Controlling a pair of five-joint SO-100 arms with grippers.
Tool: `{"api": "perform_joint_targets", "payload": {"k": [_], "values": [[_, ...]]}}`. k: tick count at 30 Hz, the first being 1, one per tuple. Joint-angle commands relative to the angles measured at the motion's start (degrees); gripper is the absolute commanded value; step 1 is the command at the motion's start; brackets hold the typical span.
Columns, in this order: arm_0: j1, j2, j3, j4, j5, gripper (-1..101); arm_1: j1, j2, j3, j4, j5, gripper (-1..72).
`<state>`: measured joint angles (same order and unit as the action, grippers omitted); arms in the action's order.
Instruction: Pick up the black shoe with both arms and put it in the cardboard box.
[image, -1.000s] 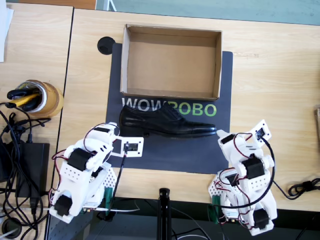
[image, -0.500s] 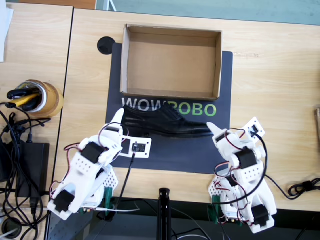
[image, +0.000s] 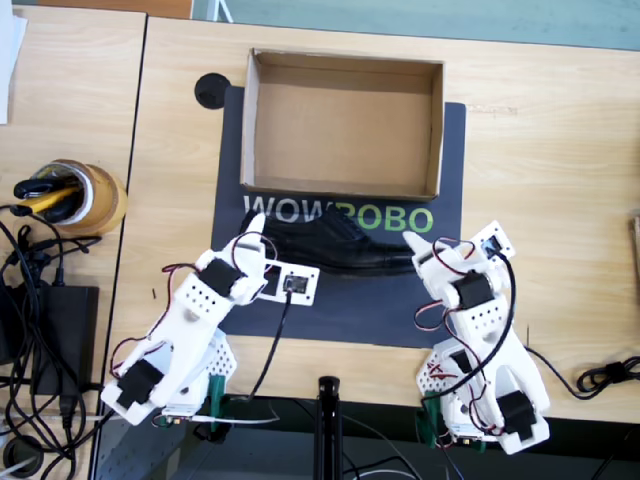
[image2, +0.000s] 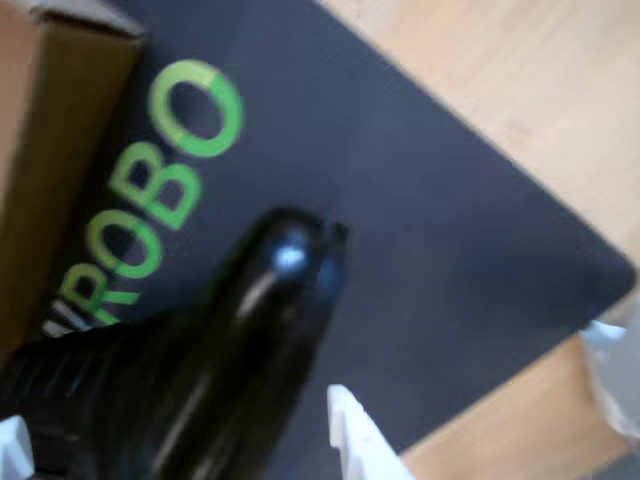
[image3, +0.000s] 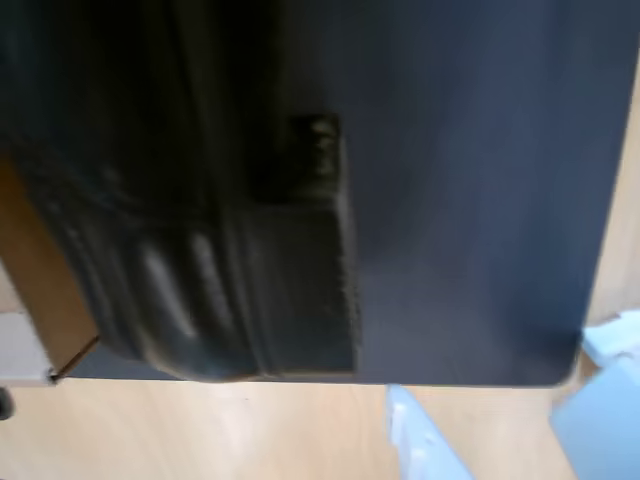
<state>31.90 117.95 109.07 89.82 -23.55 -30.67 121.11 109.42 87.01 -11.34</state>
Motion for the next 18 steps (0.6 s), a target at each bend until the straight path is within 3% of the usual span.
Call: {"api": "perform_joint_targets", "payload": {"k": [1, 18], "values": [[1.93, -0.26, 1.58, -1.05, -1.32, 67, -1.85, -0.44, 1.85, -2.99, 0.97, 43.7], [0.97, -10.90, 8.26, -13.97, 1.67, 68, -2.11, -7.73, 11.69, -16.08, 2.55, 43.5]]}}
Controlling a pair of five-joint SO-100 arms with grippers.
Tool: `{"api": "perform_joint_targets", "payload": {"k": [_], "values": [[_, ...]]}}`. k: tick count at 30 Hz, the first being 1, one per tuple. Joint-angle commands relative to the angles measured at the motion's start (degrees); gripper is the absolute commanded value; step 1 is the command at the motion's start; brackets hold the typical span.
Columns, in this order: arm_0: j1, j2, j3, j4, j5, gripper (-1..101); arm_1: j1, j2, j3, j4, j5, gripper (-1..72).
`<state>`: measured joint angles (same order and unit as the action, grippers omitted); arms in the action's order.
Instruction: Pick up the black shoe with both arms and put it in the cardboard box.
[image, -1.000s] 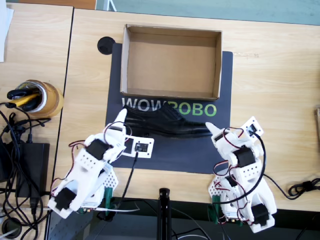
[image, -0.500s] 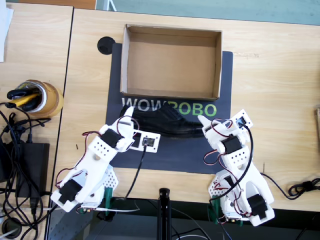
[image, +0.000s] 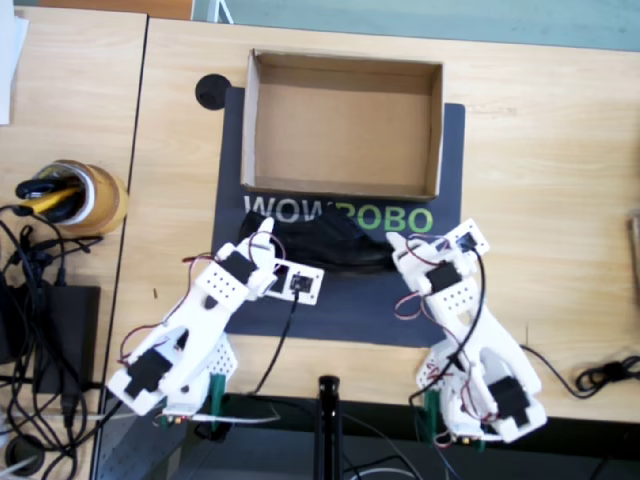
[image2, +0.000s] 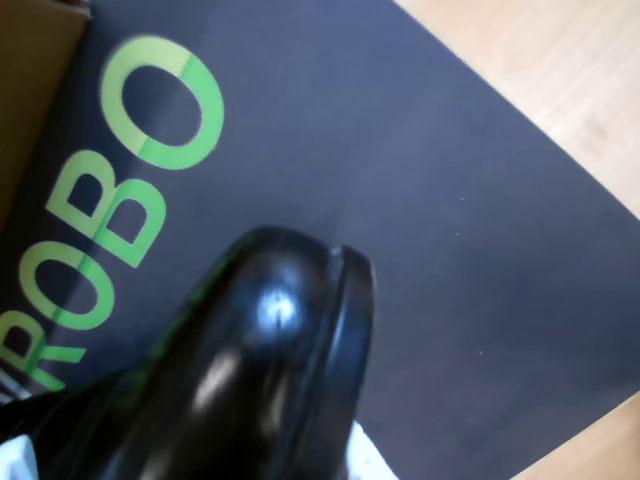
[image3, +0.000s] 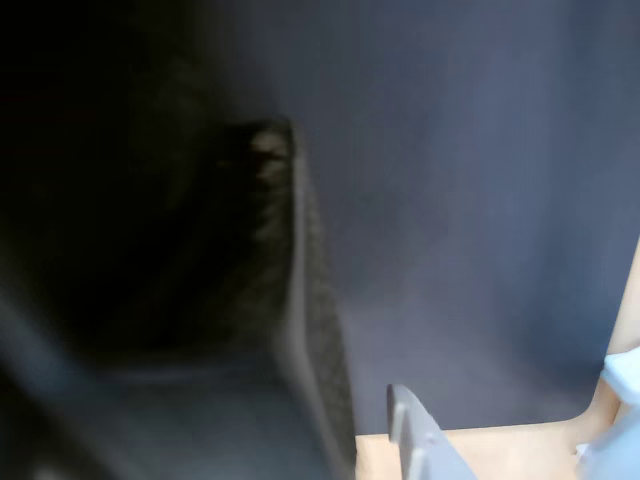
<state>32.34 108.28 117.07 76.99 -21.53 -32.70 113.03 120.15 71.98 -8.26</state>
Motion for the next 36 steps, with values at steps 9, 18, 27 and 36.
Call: {"api": "perform_joint_targets", "payload": {"k": [9, 18, 27, 36], "values": [[1.23, -9.93, 0.26, -7.21, 0.44, 67, 2.20, -0.97, 3.25, -5.01, -0.97, 31.9], [0.09, -5.01, 0.00, -8.53, 6.15, 23, 2.90, 1.41, 0.70, -3.52, -1.05, 6.1], [-0.97, 5.45, -4.31, -3.25, 9.32, 14, 3.87, 4.39, -8.79, 3.34, -1.49, 0.0], [-7.38, 16.44, -11.69, -6.50, 14.24, 13, 5.80, 5.27, -21.88, 5.36, -1.67, -0.1]]}}
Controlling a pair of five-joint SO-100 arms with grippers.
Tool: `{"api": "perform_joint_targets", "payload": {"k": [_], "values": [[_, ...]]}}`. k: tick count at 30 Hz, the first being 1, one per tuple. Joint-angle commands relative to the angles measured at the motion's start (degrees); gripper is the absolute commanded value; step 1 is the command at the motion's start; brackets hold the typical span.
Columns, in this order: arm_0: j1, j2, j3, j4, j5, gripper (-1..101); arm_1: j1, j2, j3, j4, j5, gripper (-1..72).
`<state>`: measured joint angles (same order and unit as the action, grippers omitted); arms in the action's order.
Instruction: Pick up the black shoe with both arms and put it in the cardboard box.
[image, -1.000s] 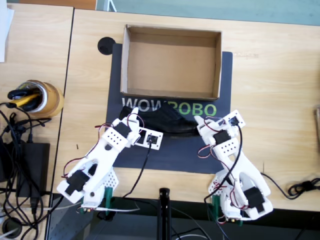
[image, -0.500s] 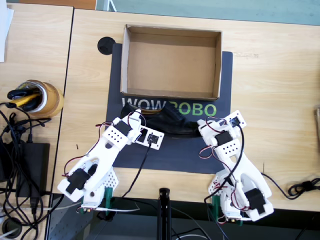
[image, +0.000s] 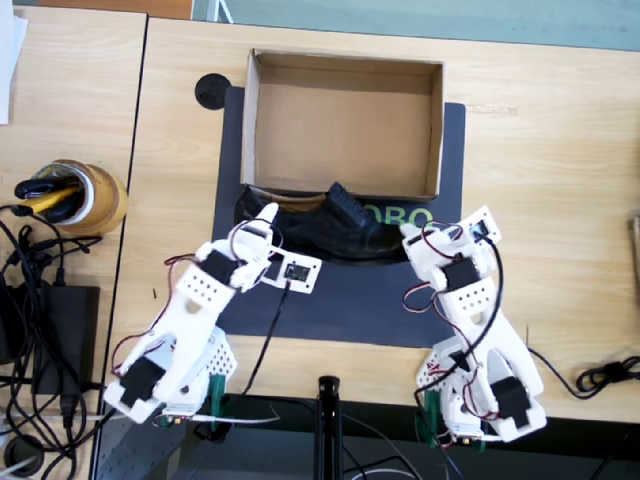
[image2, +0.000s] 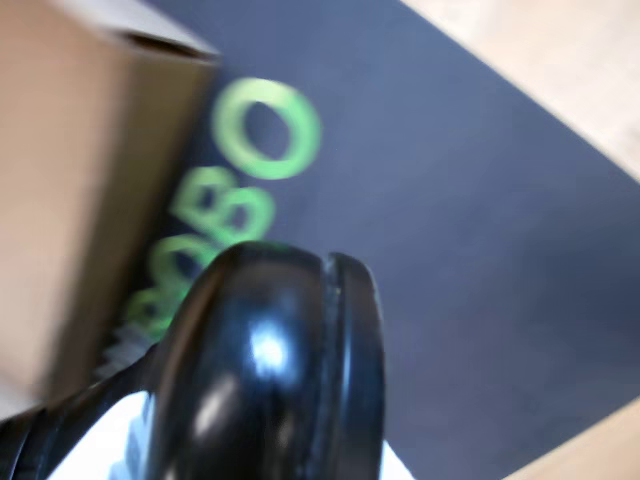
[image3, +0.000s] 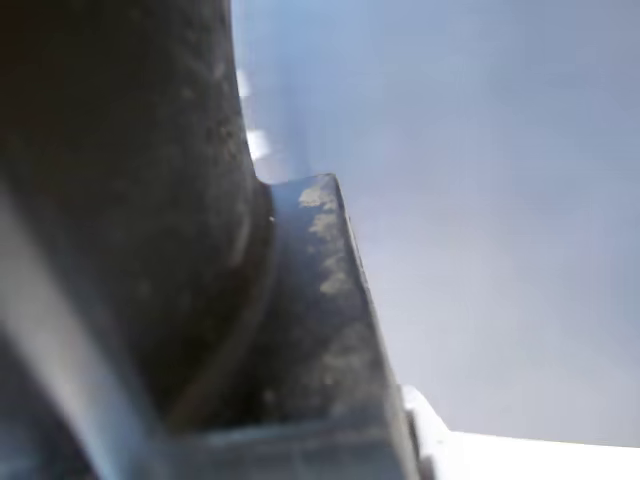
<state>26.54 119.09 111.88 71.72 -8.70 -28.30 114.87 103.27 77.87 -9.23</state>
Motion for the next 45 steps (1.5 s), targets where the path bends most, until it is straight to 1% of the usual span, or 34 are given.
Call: {"api": "perform_joint_targets", "payload": {"k": [1, 6, 10, 13, 18, 25, 31, 38, 40, 45], "values": [[-3.08, 5.80, -7.73, -2.20, 1.76, 13, 1.85, 3.52, -5.19, -1.67, -0.70, -0.1], [-10.28, 6.50, -8.44, -13.18, 3.43, 13, 5.54, 3.25, -4.83, -9.58, -0.09, -0.1], [-13.97, 2.99, -8.44, -22.06, 4.04, 13, 8.88, 1.23, -4.66, -16.26, 0.70, -0.1], [-16.35, -0.70, -8.35, -27.95, 3.87, 15, 10.72, 0.97, -2.11, -23.38, 0.97, -0.1], [-18.63, -7.29, -8.44, -36.91, 4.57, 15, 13.80, -0.62, 2.02, -35.16, 2.46, -0.1], [-21.62, -16.17, -8.44, -49.75, 4.04, 13, 14.94, -8.09, 4.75, -47.20, 5.36, -0.1], [-23.38, -22.76, -8.44, -57.13, 3.96, 13, 15.12, -15.56, 4.48, -55.20, 6.77, -0.1], [-24.17, -29.18, -8.53, -68.29, 4.48, 14, 15.38, -22.59, 3.34, -63.81, 8.00, -0.1], [-24.17, -30.59, -9.14, -70.40, 4.48, 14, 15.56, -24.52, 2.02, -64.95, 8.70, -0.1], [-24.35, -35.68, -13.45, -70.84, 4.22, 14, 15.47, -31.64, -3.60, -64.95, 8.96, -0.1]]}}
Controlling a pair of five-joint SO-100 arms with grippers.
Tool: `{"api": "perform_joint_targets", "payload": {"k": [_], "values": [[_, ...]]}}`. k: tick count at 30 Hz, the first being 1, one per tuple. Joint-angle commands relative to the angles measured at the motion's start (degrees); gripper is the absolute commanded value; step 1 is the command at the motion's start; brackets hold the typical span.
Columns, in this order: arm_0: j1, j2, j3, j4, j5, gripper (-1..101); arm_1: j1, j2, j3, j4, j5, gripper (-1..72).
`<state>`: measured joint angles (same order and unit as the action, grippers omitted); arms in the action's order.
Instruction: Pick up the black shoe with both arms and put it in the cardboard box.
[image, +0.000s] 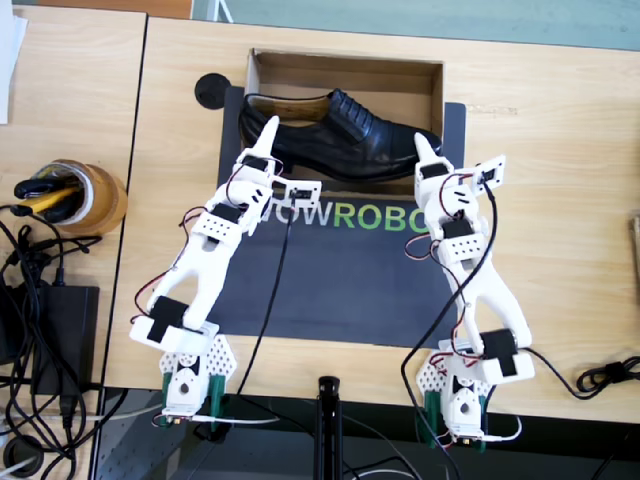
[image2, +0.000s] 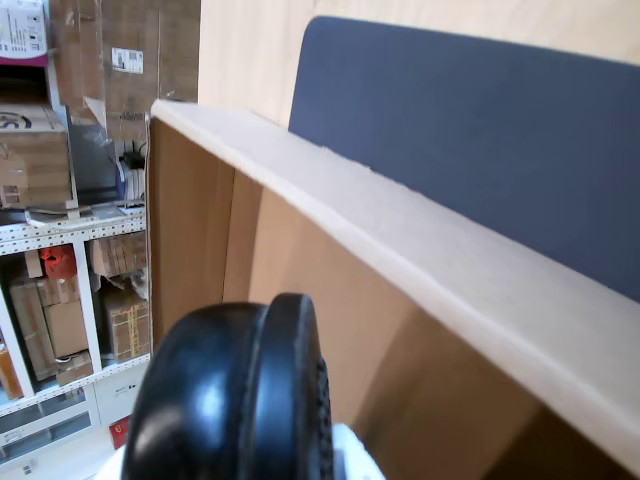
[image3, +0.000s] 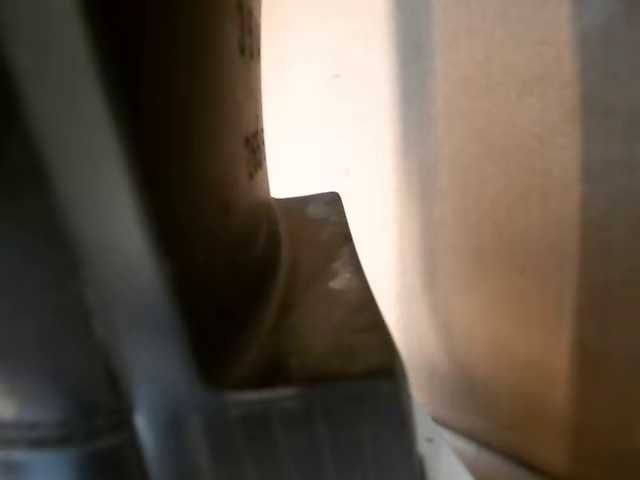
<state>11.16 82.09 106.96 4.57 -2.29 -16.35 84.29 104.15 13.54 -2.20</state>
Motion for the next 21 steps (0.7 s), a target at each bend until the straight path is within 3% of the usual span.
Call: {"api": "perform_joint_targets", "payload": {"k": [1, 8, 14, 16, 20, 21], "values": [[-8.88, 0.26, -8.79, -4.04, -2.20, 14, 3.60, -2.90, -5.89, -0.26, 1.93, -0.1], [-7.73, -5.01, -8.79, -3.16, -2.02, 21, 3.69, -9.05, -10.55, 1.85, 1.32, 2.4], [-5.89, -5.62, -9.76, 2.11, -2.64, 38, 3.25, -12.04, -17.05, 9.40, 1.49, 11.4], [-5.71, -5.71, -12.04, 6.42, -3.96, 46, 2.90, -12.04, -18.63, 12.04, 1.32, 17.3], [-4.75, -5.89, -14.85, 13.36, -4.57, 58, 1.85, -11.78, -20.13, 15.64, 0.53, 39.1], [-4.48, -5.89, -15.56, 15.21, -4.83, 61, 1.58, -11.60, -20.13, 16.35, 0.35, 40.9]]}}
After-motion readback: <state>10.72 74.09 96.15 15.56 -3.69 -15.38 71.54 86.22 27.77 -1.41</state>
